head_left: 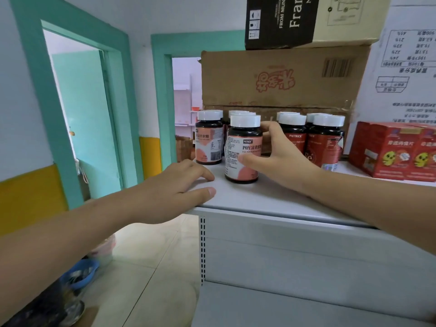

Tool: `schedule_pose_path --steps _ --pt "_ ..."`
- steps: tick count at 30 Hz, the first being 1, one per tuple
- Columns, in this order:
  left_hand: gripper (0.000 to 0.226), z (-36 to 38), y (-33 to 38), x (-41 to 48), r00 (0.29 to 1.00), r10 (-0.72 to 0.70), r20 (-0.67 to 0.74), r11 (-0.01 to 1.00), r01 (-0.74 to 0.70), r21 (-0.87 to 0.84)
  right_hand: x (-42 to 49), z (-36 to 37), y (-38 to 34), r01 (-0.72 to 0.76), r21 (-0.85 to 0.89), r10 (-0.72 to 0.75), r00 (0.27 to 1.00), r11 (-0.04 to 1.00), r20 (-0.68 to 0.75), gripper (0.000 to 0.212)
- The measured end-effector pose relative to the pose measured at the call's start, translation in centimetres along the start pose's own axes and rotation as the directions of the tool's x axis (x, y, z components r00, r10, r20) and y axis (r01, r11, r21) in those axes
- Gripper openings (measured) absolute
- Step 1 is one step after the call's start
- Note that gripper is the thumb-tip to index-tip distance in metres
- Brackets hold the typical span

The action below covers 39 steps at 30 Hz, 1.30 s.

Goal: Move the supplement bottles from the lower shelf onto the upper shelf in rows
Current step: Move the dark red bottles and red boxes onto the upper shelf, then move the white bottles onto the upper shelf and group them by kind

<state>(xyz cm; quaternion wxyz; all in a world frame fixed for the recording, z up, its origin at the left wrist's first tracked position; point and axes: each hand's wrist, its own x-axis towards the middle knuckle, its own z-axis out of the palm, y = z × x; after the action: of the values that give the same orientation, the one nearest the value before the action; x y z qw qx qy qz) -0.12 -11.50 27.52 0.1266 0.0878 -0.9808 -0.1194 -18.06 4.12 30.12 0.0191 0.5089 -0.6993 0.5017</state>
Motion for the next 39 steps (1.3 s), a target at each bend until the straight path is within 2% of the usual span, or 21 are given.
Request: schedule_pose_path --steps 4,9,14,17,19,21,25,28,29,31,33,39 --pt "0.065 0.0 0.2 0.0 1.000 -0.007 0.003 1.000 0.007 0.018 0.1 0.1 0.1 -0.019 -0.034 0.019 1.000 0.999 0.004 0.068" --pt "0.073 0.1 0.0 -0.1 1.000 0.020 -0.013 1.000 -0.020 0.006 0.2 0.1 0.1 -0.075 -0.071 0.075 0.997 0.995 -0.006 0.068" --pt "0.071 -1.3 0.3 0.1 0.998 0.024 0.060 0.995 -0.030 0.100 0.0 -0.6 -0.4 -0.129 -0.254 0.153 0.985 0.959 0.078 0.065" --pt "0.054 -3.0 1.2 0.2 0.998 0.033 0.044 0.988 -0.039 0.149 -0.8 -2.9 -1.0 -0.110 -0.401 0.191 0.967 0.909 0.168 0.057" --pt "0.061 -4.0 2.0 0.0 0.999 0.034 0.005 0.985 -0.035 0.169 -2.2 -5.1 -1.1 -0.065 -0.552 0.225 0.947 0.831 0.228 0.049" --pt "0.069 -4.5 3.1 -0.4 0.999 0.044 -0.031 0.979 -0.037 0.198 -4.2 -7.6 -0.7 -0.036 -0.613 0.230 0.943 0.789 0.240 0.042" --pt "0.055 -4.1 6.8 -0.4 0.992 0.120 -0.035 0.978 -0.112 0.176 -9.6 -13.0 0.3 -0.099 -0.642 0.259 0.953 0.760 0.160 0.040" --pt "0.072 -2.9 11.2 0.2 0.983 0.183 -0.010 0.966 -0.178 0.188 -13.9 -17.5 0.6 -0.150 -0.672 0.300 0.947 0.725 0.112 0.041" --pt "0.071 -2.2 12.8 0.5 0.979 0.202 -0.015 0.961 -0.195 0.194 -15.6 -19.0 0.6 -0.167 -0.676 0.308 0.947 0.718 0.094 0.040" --pt "0.050 -0.5 16.4 1.0 0.968 0.247 -0.048 0.957 -0.235 0.172 -19.1 -22.2 0.6 -0.186 -0.685 0.310 0.949 0.705 0.061 0.038" --pt "0.041 1.4 20.1 1.6 0.948 0.304 -0.095 0.944 -0.287 0.162 -22.7 -25.5 0.3 -0.216 -0.686 0.326 0.945 0.695 0.033 0.035" --pt "0.082 8.3 29.5 2.4 0.916 0.400 -0.040 0.914 -0.395 0.097 -33.4 -34.1 1.6 -0.341 -0.695 0.419 0.906 0.633 -0.063 0.033"
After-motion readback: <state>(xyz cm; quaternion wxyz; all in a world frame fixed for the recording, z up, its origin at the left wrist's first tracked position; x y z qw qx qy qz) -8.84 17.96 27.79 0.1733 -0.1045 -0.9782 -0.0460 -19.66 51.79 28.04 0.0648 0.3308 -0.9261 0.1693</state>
